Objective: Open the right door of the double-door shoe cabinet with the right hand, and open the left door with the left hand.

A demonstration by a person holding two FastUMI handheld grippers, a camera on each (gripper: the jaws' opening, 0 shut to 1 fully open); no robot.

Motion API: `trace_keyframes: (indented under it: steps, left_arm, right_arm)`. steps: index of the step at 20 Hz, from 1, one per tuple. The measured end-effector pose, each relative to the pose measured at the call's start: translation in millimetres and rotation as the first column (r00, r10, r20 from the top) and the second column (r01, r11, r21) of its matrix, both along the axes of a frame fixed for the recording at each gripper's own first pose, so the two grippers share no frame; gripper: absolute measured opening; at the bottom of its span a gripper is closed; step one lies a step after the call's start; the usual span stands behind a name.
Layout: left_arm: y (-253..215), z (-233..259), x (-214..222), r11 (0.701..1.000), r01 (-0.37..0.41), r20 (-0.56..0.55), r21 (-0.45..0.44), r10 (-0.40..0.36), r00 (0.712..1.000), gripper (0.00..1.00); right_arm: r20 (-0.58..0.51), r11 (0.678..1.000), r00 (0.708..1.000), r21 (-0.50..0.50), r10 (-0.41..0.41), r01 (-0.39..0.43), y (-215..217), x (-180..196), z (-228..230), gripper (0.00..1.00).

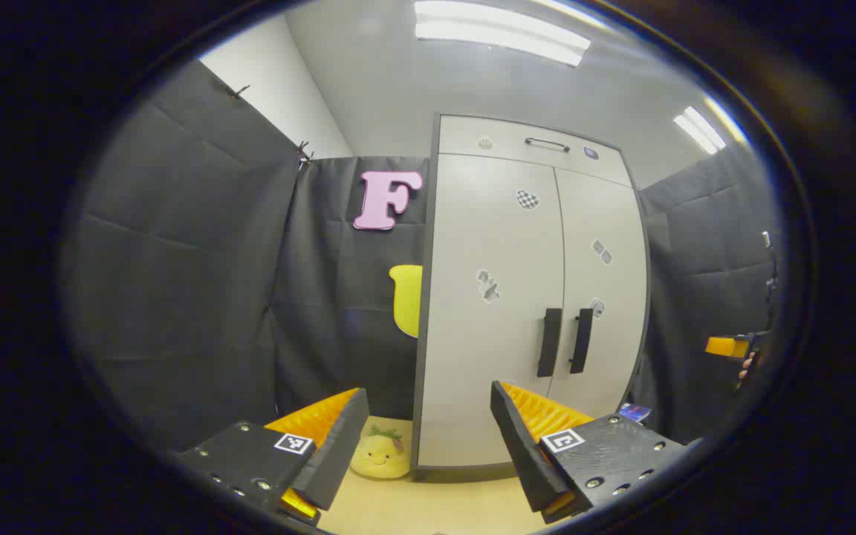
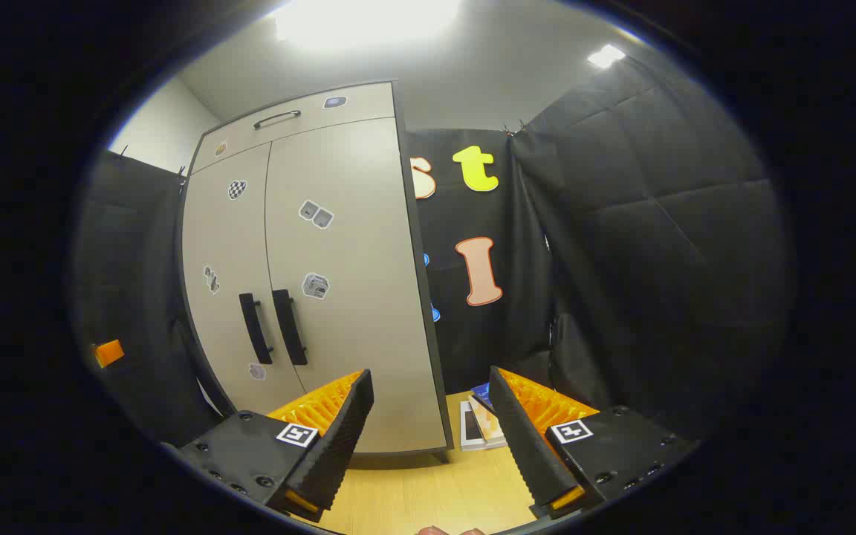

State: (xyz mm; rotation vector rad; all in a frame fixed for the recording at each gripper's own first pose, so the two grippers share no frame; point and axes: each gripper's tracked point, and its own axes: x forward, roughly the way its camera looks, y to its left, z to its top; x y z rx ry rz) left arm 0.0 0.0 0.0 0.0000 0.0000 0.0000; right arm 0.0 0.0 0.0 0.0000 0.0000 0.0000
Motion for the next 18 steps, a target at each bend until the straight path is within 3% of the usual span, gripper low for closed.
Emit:
trace_keyframes:
  steps: [1,12,18]
  left_arm:
    - [-0.2,0.9,-0.1,1.000,0.002,0.001,0.002,-0.002,1.000,0.95]
    - [-0.4,-8.0,-3.8,0.999,0.023,0.019,0.042,-0.024,1.000,0.95]
    - [1.7,-15.5,-3.5,0.999,-0.001,-0.015,0.044,0.001,1.000,0.95]
  right_arm:
    - [0.000,1.000,1.000,-0.003,0.008,-0.008,0.2,-0.5,0.4,0.92]
    - [0.010,0.995,0.995,-0.025,0.096,-0.096,23.0,-3.6,7.5,0.92]
    - [0.008,0.990,0.991,-0.031,0.137,-0.137,49.4,11.7,21.7,0.92]
